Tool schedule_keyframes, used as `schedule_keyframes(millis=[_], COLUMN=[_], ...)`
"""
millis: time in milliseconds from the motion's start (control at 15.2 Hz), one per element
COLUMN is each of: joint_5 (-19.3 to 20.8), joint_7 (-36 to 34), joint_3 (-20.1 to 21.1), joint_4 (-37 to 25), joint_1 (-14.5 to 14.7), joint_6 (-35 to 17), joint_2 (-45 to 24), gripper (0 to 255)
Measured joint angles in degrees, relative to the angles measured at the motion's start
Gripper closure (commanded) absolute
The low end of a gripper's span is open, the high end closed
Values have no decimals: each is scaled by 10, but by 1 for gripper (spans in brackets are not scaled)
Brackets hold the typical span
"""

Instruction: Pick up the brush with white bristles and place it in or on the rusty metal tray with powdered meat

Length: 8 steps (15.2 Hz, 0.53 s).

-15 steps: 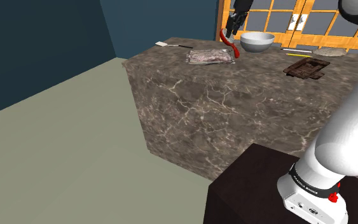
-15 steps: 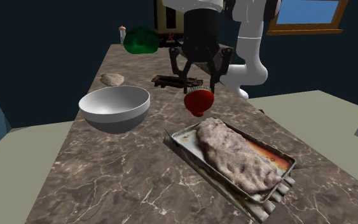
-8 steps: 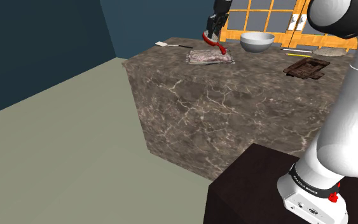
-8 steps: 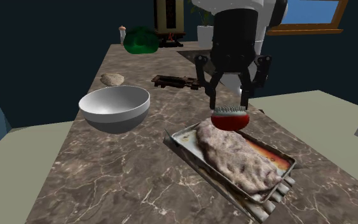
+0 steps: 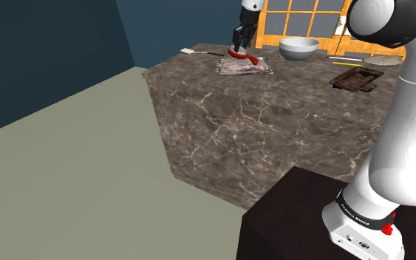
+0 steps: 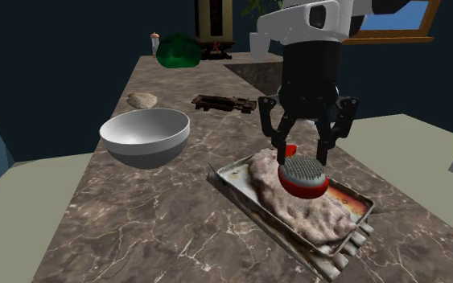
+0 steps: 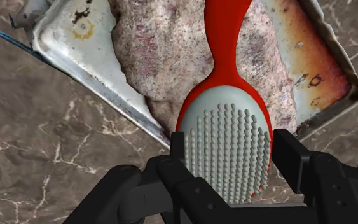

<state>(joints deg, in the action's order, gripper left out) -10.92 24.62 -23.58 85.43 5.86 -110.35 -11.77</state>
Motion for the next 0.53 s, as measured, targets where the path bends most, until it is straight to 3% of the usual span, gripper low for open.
schedule_keyframes(millis=[330, 528], joint_5=[1, -1], joint_7=[2, 4], joint_3=[2, 3], joint_4=[43, 47], joint_1=[6, 5], joint_6=[-54, -56], joint_2=[14, 11], gripper=[255, 255])
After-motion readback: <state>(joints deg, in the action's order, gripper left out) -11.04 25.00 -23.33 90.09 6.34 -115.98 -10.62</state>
